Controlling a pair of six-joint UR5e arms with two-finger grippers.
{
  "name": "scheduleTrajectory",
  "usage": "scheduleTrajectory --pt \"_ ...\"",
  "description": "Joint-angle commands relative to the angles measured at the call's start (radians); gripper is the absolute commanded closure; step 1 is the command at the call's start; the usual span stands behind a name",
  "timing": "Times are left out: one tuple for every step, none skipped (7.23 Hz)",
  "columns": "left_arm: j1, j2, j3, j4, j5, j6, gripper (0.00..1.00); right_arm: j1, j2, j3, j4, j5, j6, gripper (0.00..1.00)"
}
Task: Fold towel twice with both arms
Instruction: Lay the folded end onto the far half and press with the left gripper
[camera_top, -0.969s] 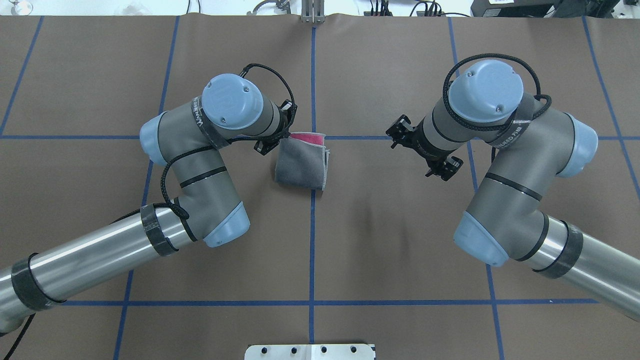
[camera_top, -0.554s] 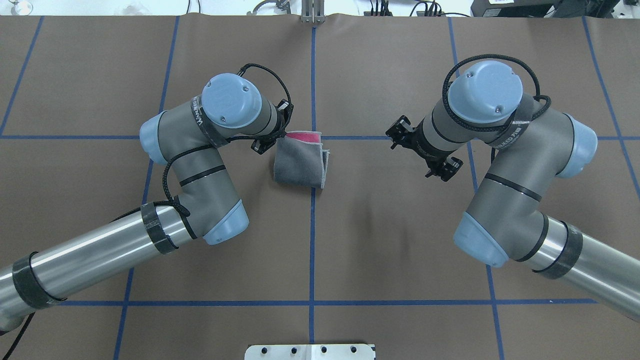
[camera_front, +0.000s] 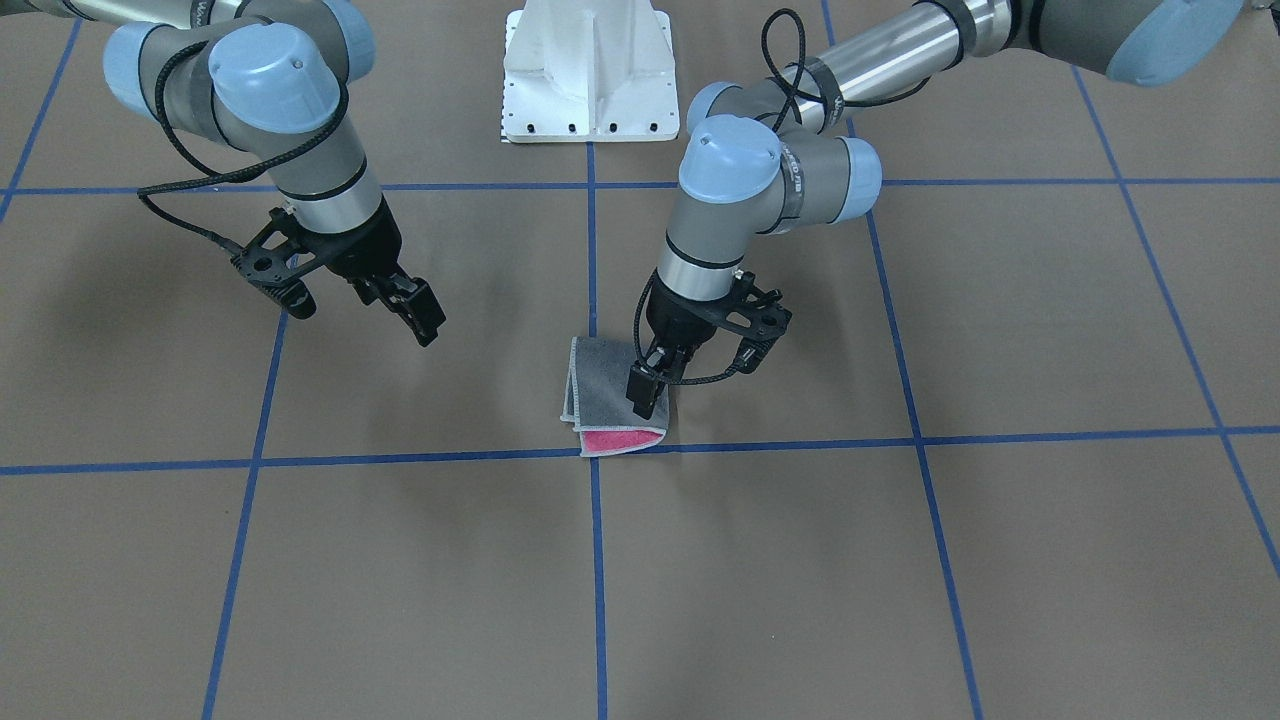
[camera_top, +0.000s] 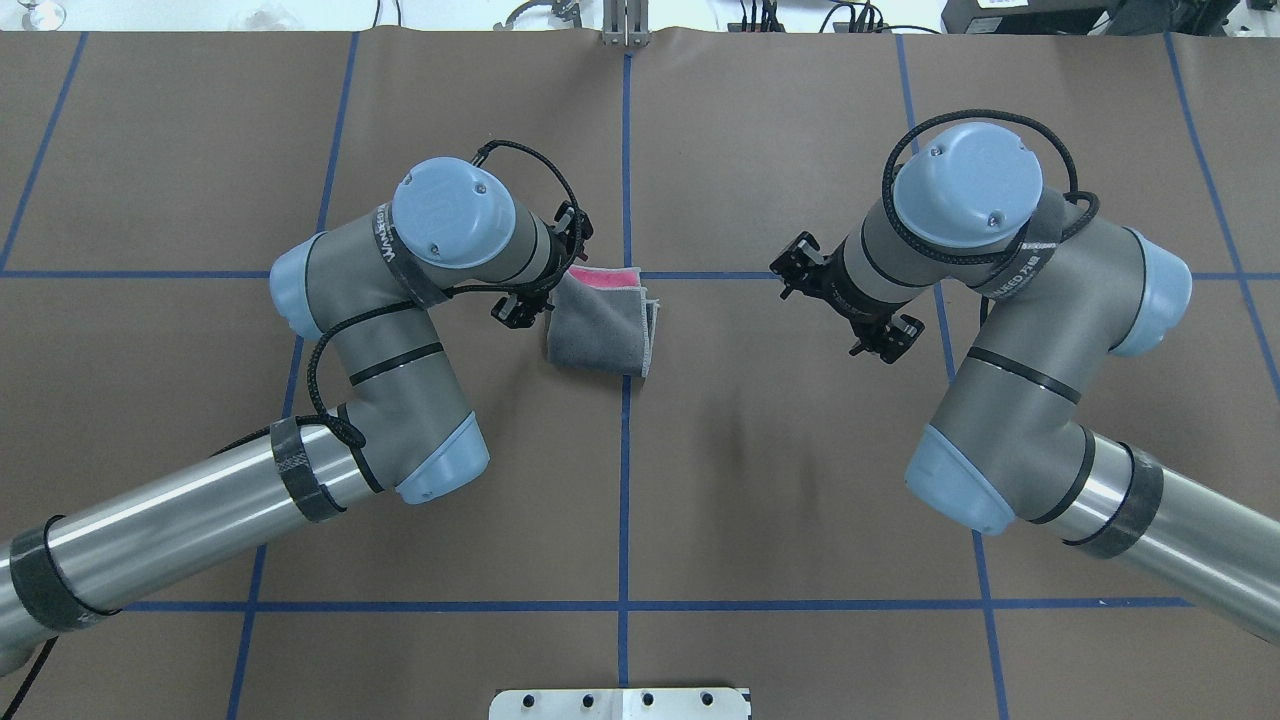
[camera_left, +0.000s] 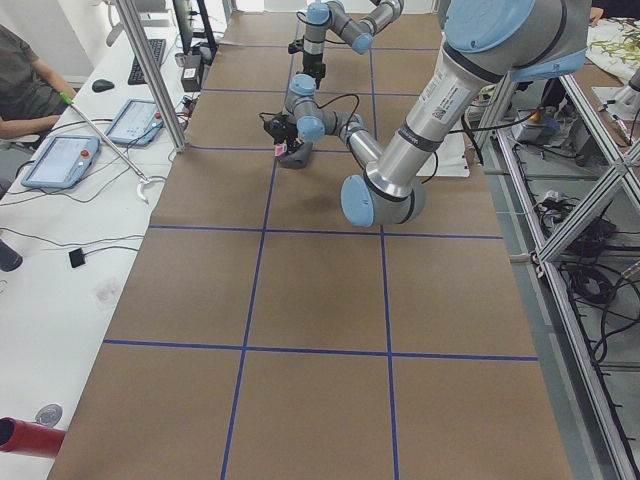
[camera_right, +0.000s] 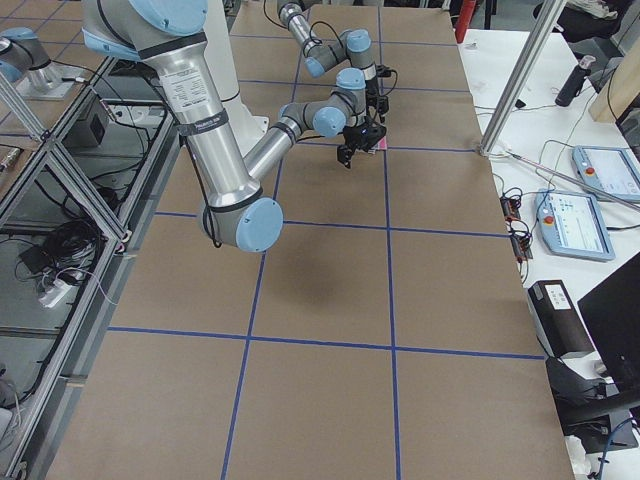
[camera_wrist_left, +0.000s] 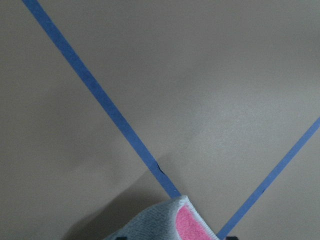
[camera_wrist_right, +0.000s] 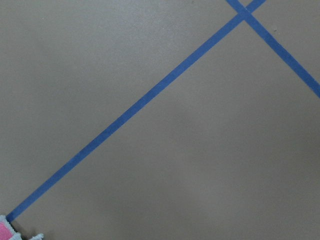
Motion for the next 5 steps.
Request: scheduleTrajectory --pt "0.036 0.004 0.000 -0.001 0.002 -0.024 0.27 0.000 0.000 0.000 0.000 0.000 0.000 0.00" --pt "0.043 0.002 0.000 -0.001 0.002 -0.025 0.27 0.000 0.000 0.001 0.000 0.000 0.000 0.00" --pt "0.050 0.008 0.003 -0.001 0.002 -0.022 0.27 0.000 -0.002 0.001 0.000 0.000 0.000 0.00" --pt "0.064 0.025 0.003 -0.001 0.002 -0.021 0.27 0.000 -0.002 0.001 0.000 0.000 0.000 0.00" --pt "0.066 0.031 -0.002 -0.001 0.002 -0.018 0.27 0.000 -0.002 0.001 0.000 0.000 0.000 0.00"
